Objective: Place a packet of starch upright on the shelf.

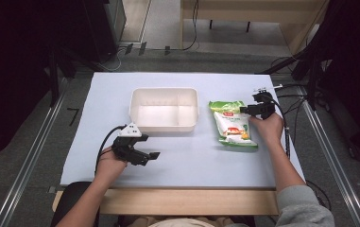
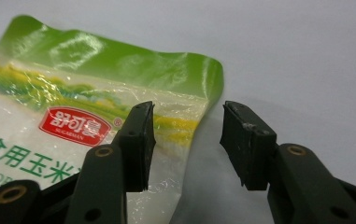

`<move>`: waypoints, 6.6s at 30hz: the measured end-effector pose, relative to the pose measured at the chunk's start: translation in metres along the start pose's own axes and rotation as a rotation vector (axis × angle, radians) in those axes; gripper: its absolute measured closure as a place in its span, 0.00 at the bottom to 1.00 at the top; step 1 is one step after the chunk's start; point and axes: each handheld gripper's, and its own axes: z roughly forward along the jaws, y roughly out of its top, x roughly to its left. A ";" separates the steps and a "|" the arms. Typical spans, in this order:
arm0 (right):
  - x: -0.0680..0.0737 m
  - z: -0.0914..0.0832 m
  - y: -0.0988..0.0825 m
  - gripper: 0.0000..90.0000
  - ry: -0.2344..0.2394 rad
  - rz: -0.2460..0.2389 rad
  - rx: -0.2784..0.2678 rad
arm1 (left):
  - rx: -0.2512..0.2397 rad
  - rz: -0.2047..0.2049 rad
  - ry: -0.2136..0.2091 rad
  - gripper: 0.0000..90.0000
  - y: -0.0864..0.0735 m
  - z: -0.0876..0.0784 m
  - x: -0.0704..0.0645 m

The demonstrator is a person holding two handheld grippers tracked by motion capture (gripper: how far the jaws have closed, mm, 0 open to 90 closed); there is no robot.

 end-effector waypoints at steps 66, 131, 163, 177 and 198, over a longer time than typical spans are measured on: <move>0.062 -0.093 0.025 1.00 0.204 -0.158 -0.148 | -0.015 -0.006 -0.003 0.19 0.000 -0.002 0.001; 0.156 -0.171 0.124 1.00 0.260 -0.343 -0.277 | -0.035 -0.013 -0.024 0.19 0.003 0.001 0.004; 0.250 -0.109 0.176 1.00 0.286 -0.423 -0.195 | -0.039 -0.015 -0.025 0.19 0.003 -0.001 0.003; 0.291 -0.070 0.182 1.00 0.314 -0.433 -0.154 | -0.041 -0.010 -0.037 0.19 0.003 -0.001 0.003; 0.319 0.004 0.165 1.00 0.357 -0.379 -0.104 | -0.058 -0.010 -0.034 0.19 0.003 -0.002 0.003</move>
